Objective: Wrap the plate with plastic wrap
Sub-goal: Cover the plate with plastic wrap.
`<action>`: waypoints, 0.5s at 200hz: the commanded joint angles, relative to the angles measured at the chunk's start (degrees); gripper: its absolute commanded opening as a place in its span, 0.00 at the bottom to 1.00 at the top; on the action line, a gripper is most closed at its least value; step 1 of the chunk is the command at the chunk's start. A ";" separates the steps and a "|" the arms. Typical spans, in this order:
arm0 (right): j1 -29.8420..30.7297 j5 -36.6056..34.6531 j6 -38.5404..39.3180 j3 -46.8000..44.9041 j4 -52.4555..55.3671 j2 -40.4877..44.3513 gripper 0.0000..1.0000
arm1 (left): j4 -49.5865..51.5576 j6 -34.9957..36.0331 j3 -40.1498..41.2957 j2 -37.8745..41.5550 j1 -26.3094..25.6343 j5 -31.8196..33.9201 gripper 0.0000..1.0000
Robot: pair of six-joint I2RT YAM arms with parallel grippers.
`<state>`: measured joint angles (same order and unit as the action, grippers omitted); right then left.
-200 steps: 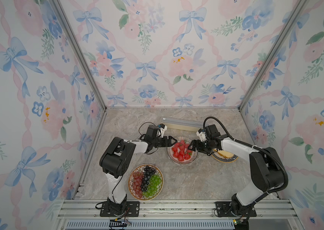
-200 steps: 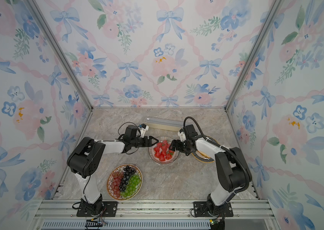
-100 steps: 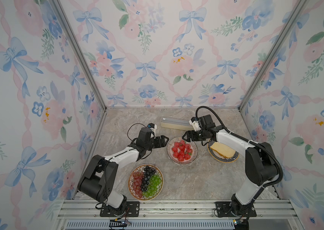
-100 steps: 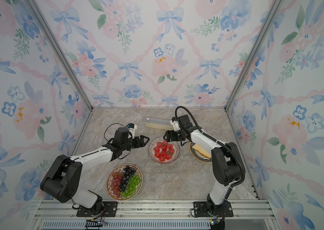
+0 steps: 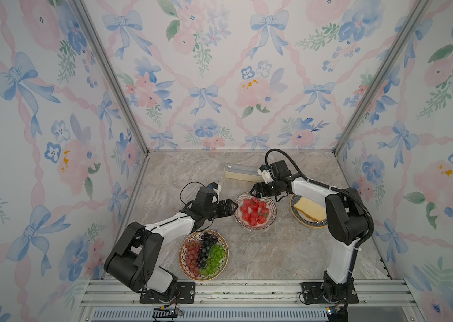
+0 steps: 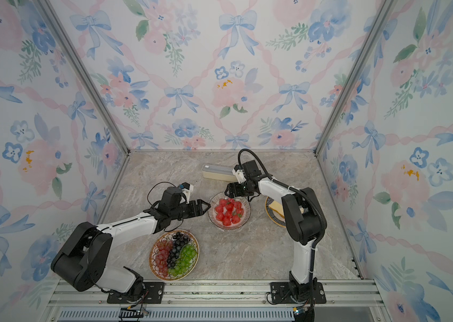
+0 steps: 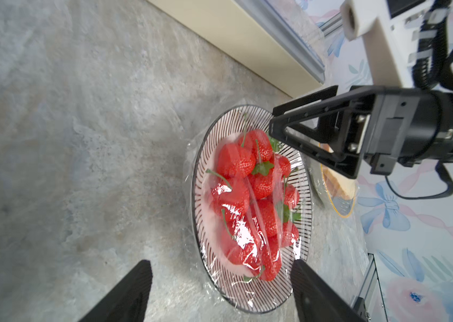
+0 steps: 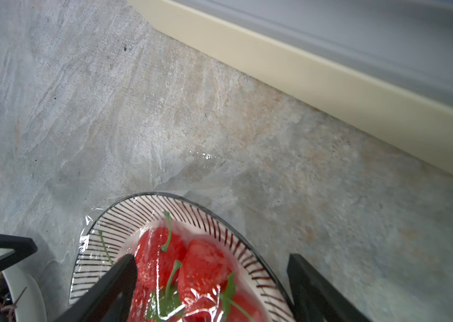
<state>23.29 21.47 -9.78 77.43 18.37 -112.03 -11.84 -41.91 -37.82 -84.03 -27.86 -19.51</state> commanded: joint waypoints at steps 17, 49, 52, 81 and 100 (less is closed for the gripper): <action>-0.55 -0.12 0.81 -2.11 2.32 -0.17 0.86 | 0.82 -1.78 0.91 0.01 -0.78 -1.65 0.81; -1.04 0.16 -0.04 -5.18 2.08 1.49 0.86 | 0.76 -2.68 0.78 -1.02 -2.67 -2.11 0.81; -1.13 0.48 -0.23 -5.51 1.92 1.62 0.86 | 0.72 -2.70 0.75 -1.23 -2.89 -2.11 0.81; -1.31 2.32 -2.97 -8.55 0.07 3.58 0.86 | 0.74 -3.32 -0.21 -3.45 -4.19 -2.23 0.81; -1.08 4.85 -7.09 -11.36 -3.19 5.28 0.86 | 0.76 -3.88 -0.65 -4.38 -4.98 -1.50 0.82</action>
<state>22.44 22.76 -12.01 69.43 16.97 -109.71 -11.64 -44.51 -37.30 -86.85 -32.01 -21.02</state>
